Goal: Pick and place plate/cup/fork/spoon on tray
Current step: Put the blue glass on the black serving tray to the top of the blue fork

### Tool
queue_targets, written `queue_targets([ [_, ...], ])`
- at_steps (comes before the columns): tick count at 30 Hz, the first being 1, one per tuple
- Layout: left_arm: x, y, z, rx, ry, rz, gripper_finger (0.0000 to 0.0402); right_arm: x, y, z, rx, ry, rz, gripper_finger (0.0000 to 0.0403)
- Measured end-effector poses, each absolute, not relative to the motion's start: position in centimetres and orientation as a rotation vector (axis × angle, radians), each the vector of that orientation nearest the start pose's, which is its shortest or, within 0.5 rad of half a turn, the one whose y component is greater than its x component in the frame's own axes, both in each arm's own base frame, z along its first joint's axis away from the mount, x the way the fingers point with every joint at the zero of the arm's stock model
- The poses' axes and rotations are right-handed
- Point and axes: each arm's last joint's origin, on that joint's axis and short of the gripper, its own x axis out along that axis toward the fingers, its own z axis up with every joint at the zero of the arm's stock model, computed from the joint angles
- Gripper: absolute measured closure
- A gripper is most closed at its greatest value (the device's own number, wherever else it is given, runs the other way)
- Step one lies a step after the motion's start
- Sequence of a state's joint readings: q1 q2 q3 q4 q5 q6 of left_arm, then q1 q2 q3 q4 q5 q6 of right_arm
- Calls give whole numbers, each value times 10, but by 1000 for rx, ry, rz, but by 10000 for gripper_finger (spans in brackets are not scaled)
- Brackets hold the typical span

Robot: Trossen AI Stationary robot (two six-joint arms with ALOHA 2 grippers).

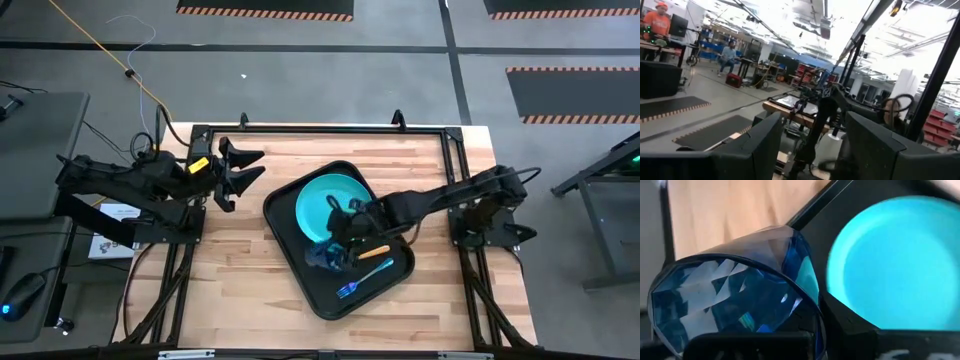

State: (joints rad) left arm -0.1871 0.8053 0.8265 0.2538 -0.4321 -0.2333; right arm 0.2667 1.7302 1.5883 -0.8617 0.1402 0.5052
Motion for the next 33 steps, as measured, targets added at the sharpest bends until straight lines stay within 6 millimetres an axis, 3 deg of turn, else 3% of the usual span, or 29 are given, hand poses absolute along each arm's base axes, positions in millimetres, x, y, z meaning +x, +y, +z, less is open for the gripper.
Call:
queue_targets([
  [6,176,-21,381,-306,-266,215,192,359,97,294,217,1040,-64,403],
  [21,187,-23,374,-293,-225,221,192,359,99,294,257,1071,25,403],
  [33,187,-23,375,-297,-231,221,192,348,119,292,202,1158,281,403],
])
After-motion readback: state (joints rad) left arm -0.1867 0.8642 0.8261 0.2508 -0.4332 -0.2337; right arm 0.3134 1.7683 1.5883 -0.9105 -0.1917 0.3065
